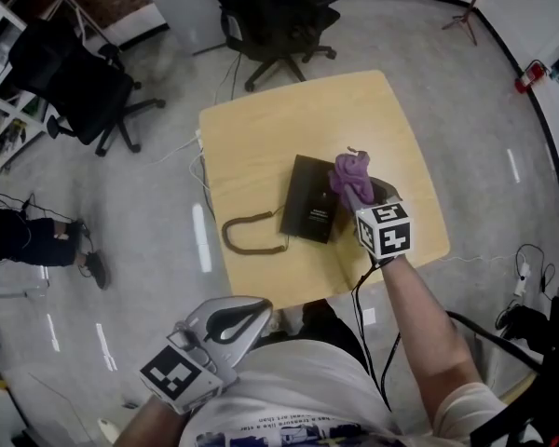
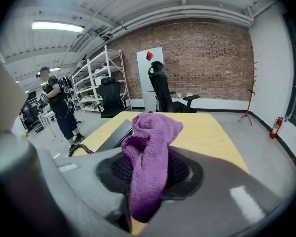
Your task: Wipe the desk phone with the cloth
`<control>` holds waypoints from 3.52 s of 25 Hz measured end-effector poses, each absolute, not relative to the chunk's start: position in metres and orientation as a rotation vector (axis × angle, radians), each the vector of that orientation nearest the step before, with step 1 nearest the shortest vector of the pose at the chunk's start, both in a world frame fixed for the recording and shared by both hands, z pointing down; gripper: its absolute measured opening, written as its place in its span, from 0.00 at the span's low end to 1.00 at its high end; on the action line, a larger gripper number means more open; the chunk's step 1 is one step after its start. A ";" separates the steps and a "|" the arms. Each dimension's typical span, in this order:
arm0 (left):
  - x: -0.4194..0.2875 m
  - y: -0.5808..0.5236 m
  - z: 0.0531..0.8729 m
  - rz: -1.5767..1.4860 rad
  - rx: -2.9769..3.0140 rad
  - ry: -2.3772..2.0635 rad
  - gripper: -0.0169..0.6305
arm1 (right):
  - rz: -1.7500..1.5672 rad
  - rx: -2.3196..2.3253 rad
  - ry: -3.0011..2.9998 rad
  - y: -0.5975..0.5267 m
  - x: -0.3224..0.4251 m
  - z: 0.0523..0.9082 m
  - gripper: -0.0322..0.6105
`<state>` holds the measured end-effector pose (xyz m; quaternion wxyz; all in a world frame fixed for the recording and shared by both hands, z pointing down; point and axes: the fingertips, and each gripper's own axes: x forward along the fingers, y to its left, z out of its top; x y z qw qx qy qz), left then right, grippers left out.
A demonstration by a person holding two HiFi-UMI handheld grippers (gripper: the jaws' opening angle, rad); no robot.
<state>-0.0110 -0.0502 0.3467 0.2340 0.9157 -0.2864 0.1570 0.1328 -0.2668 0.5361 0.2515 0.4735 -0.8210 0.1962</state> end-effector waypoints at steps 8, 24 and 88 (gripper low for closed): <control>-0.007 -0.048 0.353 0.465 2.517 -0.762 0.03 | 0.628 1.205 -2.217 -0.217 0.117 0.571 0.24; -0.008 -0.028 0.356 0.487 2.534 -0.670 0.03 | 0.714 1.084 -2.158 -0.132 0.089 0.611 0.24; 0.004 -0.123 0.373 0.414 2.274 -0.980 0.03 | 0.516 0.267 -2.484 -0.362 0.086 0.535 0.24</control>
